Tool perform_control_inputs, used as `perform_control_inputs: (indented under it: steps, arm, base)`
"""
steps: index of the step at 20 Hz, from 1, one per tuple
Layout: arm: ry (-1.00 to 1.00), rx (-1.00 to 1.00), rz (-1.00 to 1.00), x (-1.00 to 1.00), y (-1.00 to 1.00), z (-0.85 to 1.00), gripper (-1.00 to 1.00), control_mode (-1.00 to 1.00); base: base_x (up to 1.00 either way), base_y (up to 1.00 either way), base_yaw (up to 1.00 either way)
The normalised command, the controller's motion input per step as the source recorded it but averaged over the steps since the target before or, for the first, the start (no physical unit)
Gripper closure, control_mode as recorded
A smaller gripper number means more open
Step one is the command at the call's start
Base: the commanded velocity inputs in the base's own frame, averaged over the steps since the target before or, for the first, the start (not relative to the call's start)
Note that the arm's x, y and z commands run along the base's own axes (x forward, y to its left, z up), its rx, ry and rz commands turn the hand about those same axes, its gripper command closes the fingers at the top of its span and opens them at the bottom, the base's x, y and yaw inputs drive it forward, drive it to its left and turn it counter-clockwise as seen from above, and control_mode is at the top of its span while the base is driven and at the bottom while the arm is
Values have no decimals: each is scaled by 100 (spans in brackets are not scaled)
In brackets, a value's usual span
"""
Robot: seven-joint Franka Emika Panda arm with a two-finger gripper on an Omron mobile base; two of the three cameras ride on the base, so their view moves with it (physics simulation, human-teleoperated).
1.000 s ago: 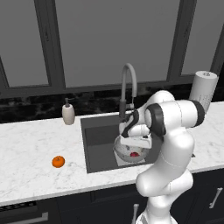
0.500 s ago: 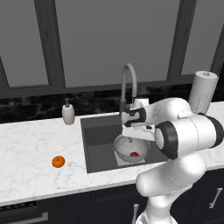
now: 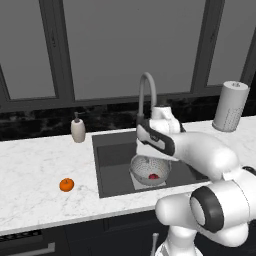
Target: Put the colander in the sink, put the mango, orange in the colander, and turn on the sink faucet and pour water over the colander.
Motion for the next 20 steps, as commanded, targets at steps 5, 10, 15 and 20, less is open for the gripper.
perform_control_inputs:
  steps: [5, 10, 15, 20]
  arm:
    - [0, 0, 11, -60, 68, 21, -100, -100]
    - [0, 0, 6, -10, 76, 48, -100, -100]
    - [0, 0, 8, 0, 84, 31, -100, -100]
    - [-2, 0, 24, 9, 78, 0, -100, -100]
  base:
    - [0, 0, 0]
    - [0, 0, 0]
    - [0, 0, 0]
    - [0, 0, 0]
